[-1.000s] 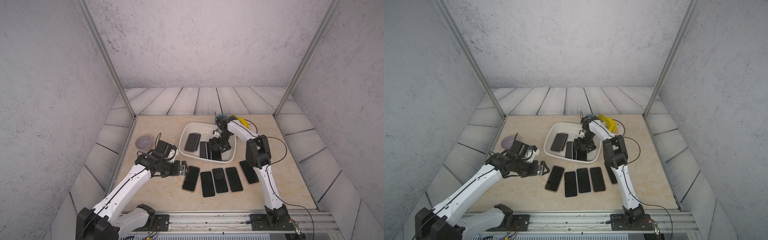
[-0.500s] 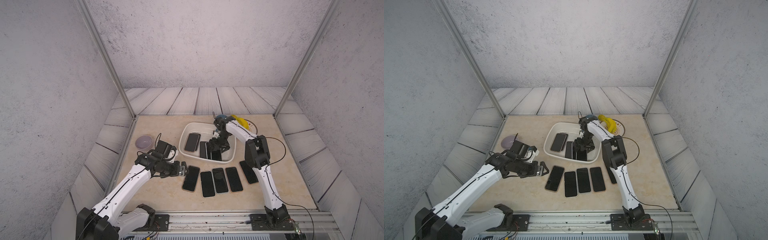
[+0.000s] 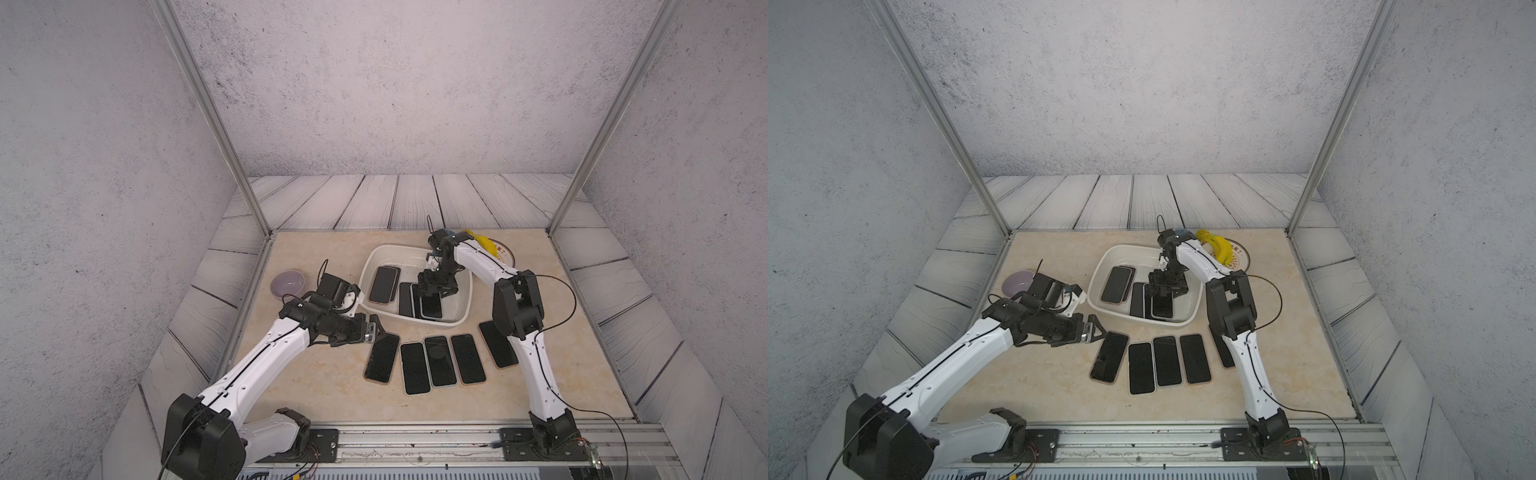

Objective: Take the phone out of the storage box
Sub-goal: Pick up the phone from the storage box.

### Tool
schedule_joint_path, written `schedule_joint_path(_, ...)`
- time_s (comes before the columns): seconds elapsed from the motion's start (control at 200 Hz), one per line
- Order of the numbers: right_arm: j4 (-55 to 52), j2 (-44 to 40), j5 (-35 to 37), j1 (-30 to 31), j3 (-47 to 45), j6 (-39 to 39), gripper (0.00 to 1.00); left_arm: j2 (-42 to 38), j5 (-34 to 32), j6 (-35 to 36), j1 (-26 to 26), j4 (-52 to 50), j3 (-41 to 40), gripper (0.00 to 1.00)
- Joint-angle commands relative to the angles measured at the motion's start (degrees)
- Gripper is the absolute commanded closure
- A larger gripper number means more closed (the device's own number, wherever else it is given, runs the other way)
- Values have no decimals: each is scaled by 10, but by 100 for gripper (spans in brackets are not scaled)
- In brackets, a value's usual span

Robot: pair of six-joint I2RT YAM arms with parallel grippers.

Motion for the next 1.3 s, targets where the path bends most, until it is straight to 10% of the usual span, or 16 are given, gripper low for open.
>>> schedule_joint_path(0.0,27,-50,-27,-6,28,19,36,12,19,12,4,60,24,1)
schedule_joint_path(0.891,59,-244,-159,13,-80,113,38,251,34,-7,-74,231,210,8)
schedule_joint_path(1.296,70,-276,-169,40,-111,130,39,276,29,-10,-79,194,242,97)
